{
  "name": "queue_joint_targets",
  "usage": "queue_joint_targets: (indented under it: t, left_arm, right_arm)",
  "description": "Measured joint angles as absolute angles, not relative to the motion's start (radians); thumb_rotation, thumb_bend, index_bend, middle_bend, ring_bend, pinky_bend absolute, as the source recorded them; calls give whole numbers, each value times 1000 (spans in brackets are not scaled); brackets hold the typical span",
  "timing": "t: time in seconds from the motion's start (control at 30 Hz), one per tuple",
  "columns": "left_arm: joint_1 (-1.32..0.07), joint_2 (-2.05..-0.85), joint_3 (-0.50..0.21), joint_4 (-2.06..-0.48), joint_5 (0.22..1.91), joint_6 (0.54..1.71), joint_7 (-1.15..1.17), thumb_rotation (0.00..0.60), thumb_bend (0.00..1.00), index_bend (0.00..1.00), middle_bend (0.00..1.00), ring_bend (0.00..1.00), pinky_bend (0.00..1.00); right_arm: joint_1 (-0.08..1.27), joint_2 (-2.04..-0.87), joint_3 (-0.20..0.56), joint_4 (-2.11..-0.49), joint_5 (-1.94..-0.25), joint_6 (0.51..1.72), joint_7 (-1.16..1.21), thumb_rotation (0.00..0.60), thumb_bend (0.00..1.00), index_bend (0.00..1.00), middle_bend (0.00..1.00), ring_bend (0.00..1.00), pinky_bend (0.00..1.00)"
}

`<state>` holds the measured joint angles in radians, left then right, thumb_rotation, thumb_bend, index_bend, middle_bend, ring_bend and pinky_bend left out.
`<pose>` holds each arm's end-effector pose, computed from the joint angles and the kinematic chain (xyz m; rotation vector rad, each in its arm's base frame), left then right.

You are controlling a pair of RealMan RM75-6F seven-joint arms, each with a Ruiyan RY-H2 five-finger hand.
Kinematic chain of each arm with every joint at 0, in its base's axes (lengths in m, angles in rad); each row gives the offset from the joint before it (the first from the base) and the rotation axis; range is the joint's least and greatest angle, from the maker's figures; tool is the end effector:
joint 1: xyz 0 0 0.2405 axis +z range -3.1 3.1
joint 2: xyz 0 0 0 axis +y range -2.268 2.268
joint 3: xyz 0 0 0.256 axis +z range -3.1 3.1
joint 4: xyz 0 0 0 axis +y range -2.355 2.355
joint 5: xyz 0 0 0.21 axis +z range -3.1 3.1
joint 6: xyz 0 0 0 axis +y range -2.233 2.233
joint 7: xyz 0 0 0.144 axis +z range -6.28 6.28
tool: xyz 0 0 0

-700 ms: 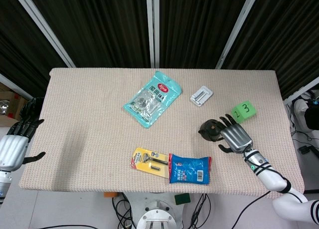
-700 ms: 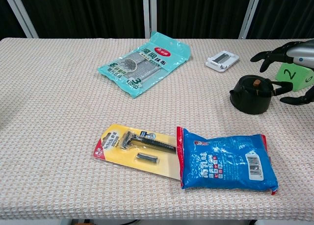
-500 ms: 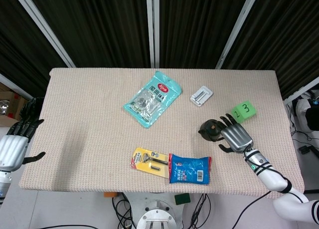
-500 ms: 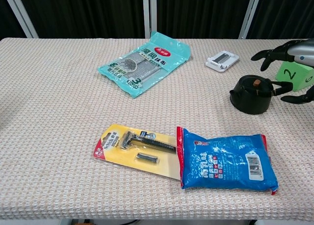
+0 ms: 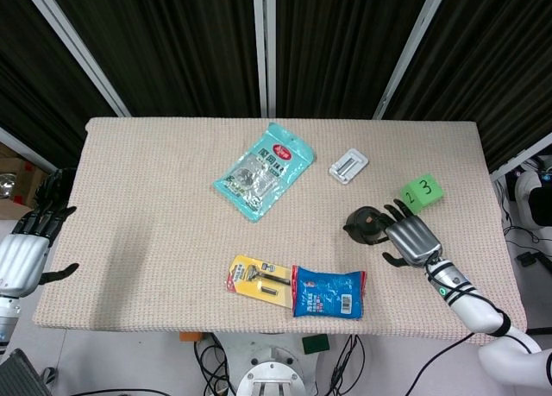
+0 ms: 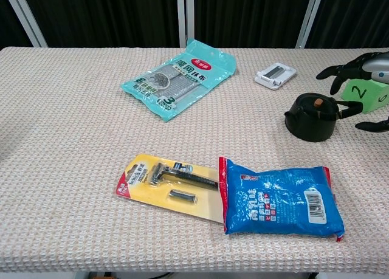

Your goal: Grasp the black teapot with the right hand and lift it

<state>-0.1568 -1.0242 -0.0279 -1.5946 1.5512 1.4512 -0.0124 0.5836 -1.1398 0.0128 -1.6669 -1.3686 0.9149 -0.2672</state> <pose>-0.3051 0.1993 0.1816 -1.5199 -0.7961 -0.8728 -0.2296 -0.2902 0.0750 2.0267 -0.8026 0.6392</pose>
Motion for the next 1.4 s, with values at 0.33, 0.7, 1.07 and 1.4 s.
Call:
queue_joint_targets:
  t: [0.33,0.7,1.07,1.4]
  left_arm:
    - [-162,-1030,-28,-1590,1549,1439,-15,597,0,134,101,45,170]
    - [-163,-1030,-27,-1582,1546,1436,-23,596,0,134,101,44,170]
    - [-159,-1033,-26,-1570,1547,1442,-35,596,0,134,101,45,170]
    - [-157,-1033,-26,-1568,1546,1444,-36,598,0,134,101,44,170]
  right_arm:
    - [600,-1135,19,-1669,-1364,885,-243,542,187,319,338,234,0]
    - [607,-1151,26,-1660,-1331,872,-260,542,196,413,382,300,0]
    - [617,-1166,27,-1660,-1310,864,-293,543,197,460,420,334,0]
    - [628,-1186,30,-1644,-1315,855,-278,542,203,461,422,335,0]
